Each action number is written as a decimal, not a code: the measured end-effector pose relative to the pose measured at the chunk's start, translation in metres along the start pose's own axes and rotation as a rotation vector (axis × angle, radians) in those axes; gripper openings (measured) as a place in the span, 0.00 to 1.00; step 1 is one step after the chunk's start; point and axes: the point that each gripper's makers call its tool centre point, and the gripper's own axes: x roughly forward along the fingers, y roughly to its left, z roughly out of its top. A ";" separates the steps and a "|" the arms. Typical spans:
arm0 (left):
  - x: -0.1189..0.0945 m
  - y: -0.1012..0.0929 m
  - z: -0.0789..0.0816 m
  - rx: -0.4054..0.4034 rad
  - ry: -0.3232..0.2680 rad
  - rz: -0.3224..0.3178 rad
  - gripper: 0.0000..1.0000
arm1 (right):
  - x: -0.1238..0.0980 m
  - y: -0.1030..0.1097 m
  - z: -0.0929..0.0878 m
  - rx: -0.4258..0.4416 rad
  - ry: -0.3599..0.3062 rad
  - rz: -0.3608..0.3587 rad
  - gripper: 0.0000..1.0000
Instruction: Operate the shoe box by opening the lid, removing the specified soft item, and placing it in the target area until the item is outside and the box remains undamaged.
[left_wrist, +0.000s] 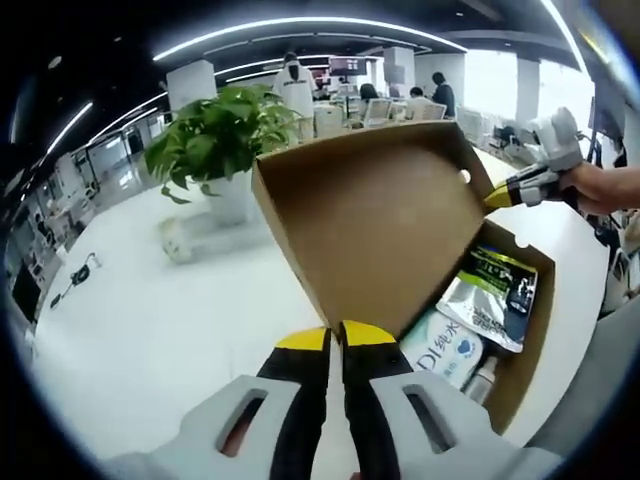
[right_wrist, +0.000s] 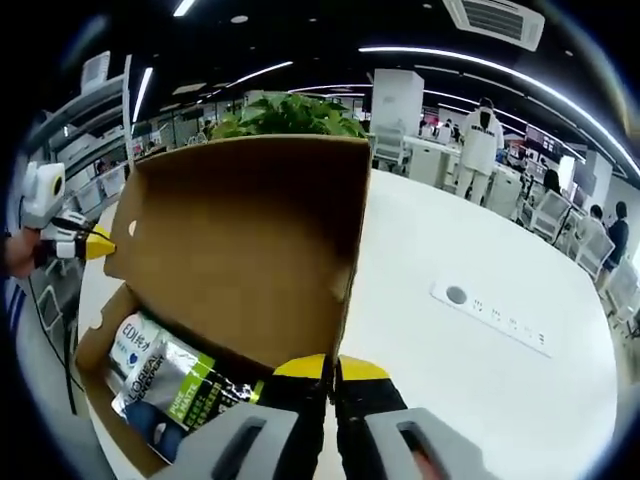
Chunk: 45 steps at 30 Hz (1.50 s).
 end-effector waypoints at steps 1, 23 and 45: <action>0.001 0.001 0.000 0.000 0.001 -0.001 0.03 | 0.001 0.000 0.000 0.001 0.001 0.000 0.00; 0.021 0.011 0.002 0.020 0.035 0.003 0.03 | 0.014 -0.004 0.001 -0.011 0.030 0.007 0.00; 0.037 0.018 -0.002 0.009 0.072 0.004 0.03 | 0.026 -0.007 0.001 -0.005 0.049 0.007 0.00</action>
